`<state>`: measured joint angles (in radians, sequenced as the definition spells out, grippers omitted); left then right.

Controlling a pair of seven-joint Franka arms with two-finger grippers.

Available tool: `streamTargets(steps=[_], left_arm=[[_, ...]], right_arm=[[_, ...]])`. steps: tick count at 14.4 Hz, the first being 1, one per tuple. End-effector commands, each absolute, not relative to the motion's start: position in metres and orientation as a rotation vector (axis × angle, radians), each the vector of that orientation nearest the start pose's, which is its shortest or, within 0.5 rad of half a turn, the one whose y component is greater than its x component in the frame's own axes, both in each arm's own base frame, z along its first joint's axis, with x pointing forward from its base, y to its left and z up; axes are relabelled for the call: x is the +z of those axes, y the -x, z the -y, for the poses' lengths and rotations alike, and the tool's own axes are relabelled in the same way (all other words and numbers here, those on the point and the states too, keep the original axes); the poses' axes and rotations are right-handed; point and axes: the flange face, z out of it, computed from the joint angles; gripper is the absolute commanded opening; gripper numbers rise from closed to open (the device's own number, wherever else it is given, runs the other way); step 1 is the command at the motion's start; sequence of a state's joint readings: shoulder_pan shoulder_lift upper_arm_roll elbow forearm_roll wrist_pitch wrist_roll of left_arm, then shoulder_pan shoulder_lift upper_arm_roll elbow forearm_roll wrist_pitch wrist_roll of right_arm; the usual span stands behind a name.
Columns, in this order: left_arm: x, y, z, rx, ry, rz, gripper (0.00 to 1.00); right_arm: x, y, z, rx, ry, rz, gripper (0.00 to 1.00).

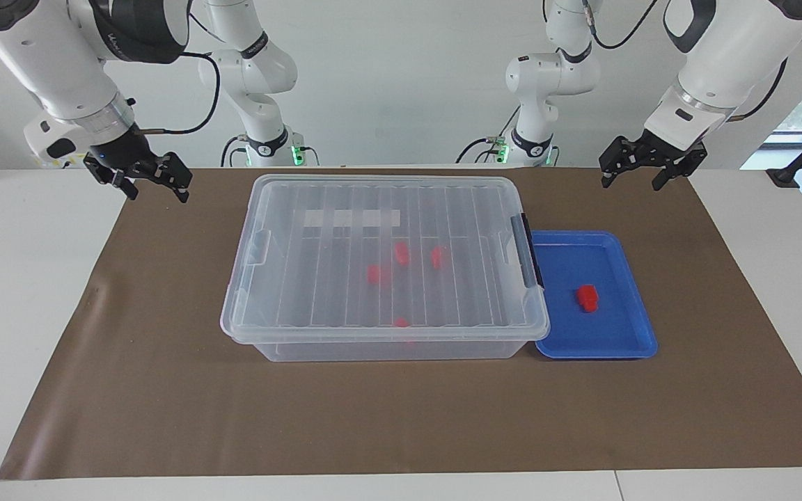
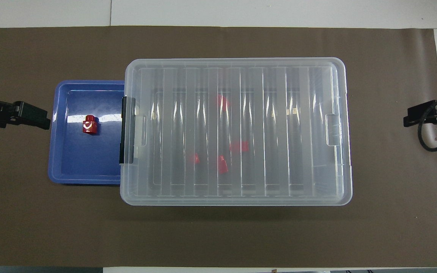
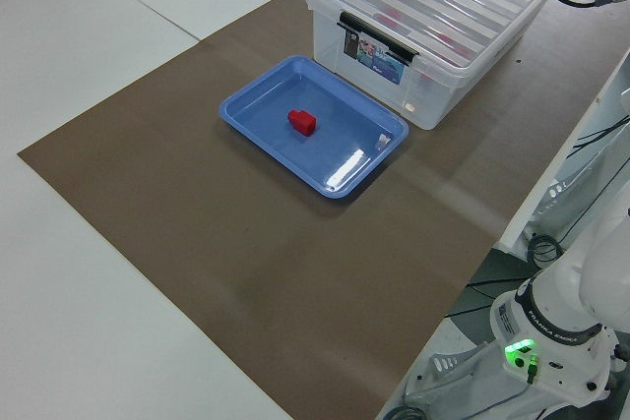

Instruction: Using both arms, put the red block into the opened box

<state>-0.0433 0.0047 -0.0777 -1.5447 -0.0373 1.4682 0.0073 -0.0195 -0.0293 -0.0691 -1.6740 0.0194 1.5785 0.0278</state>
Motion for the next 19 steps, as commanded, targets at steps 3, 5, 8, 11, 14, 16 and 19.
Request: streamTargets(steps=[3,5,8,11,14,16,19], left_arm=[[0.628,-0.534,0.066,0.146,3.178,-0.208,1.0],[0.628,-0.534,0.066,0.146,3.178,-0.208,1.0],[0.628,-0.534,0.066,0.146,3.178,-0.208,1.0],[0.628,-0.534,0.066,0.146,3.178,-0.208,1.0],[0.628,-0.534,0.066,0.146,3.178,-0.208,1.0],[0.628,-0.534,0.066,0.146,3.178,-0.208,1.0],[0.628,-0.534,0.066,0.146,3.178,-0.208,1.0]], right_arm=[[0.594,-0.537,0.05,0.075,3.115,-0.164,1.0],[0.595,-0.538,0.048,0.066,3.114,-0.169,1.0],[0.59,-0.54,0.033,0.038,3.103,-0.178,1.0],[0.564,-0.539,0.006,-0.015,3.095,-0.23,1.0],[0.541,-0.543,-0.03,-0.028,3.093,-0.245,1.0],[0.528,-0.548,-0.048,-0.036,3.091,-0.264,1.0],[0.497,-0.548,-0.047,-0.032,3.093,-0.256,1.0]])
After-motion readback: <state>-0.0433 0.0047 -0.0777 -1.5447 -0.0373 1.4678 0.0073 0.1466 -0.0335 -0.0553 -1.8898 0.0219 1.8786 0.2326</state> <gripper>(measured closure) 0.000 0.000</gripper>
